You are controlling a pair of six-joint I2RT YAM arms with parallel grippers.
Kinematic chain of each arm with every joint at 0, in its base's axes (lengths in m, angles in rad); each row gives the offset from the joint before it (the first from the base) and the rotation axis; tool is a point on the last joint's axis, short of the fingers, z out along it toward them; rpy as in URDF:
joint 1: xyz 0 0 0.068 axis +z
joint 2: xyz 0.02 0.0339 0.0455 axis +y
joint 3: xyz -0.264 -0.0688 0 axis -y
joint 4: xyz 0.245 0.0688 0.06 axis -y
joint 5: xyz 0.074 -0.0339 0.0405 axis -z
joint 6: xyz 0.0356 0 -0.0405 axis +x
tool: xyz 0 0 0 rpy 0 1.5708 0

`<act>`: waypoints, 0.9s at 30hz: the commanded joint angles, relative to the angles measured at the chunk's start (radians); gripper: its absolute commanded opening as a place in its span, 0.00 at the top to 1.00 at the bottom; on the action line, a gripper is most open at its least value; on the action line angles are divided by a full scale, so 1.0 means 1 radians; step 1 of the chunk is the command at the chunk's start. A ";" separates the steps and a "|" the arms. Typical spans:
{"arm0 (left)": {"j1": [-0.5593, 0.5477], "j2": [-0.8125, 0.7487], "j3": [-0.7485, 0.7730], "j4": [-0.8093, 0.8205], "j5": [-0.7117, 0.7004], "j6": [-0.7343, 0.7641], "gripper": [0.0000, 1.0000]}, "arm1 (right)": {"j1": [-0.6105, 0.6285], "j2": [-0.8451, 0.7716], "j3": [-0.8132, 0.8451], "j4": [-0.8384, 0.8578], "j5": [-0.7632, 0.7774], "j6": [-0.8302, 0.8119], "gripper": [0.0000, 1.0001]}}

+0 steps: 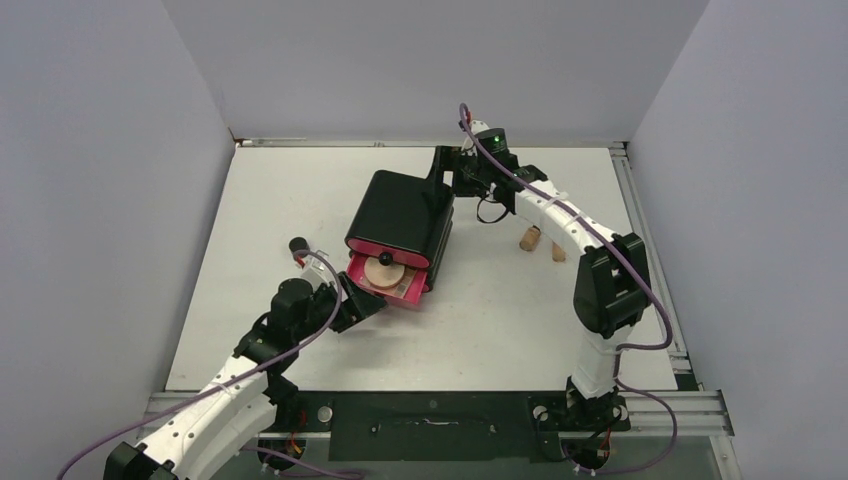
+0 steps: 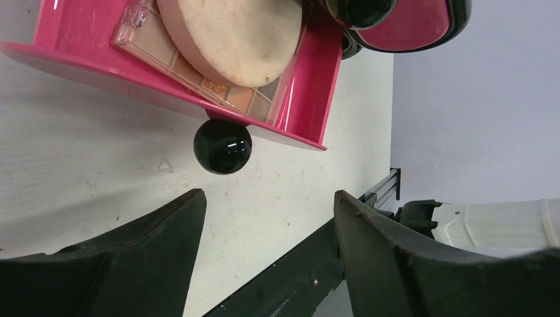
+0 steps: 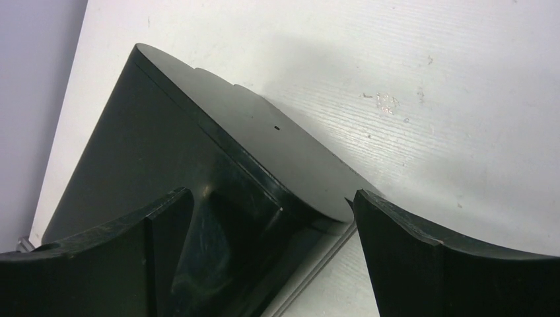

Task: Organize the makeup
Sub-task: Close the drawer in the storage box.

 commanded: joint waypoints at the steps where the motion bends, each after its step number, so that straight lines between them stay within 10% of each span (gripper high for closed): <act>1: 0.003 0.036 0.001 0.128 0.019 0.014 0.34 | -0.005 0.047 0.099 -0.002 -0.067 -0.056 0.13; 27: 0.003 0.226 0.047 0.262 -0.053 0.033 0.75 | -0.003 0.095 0.054 -0.004 -0.206 -0.111 0.28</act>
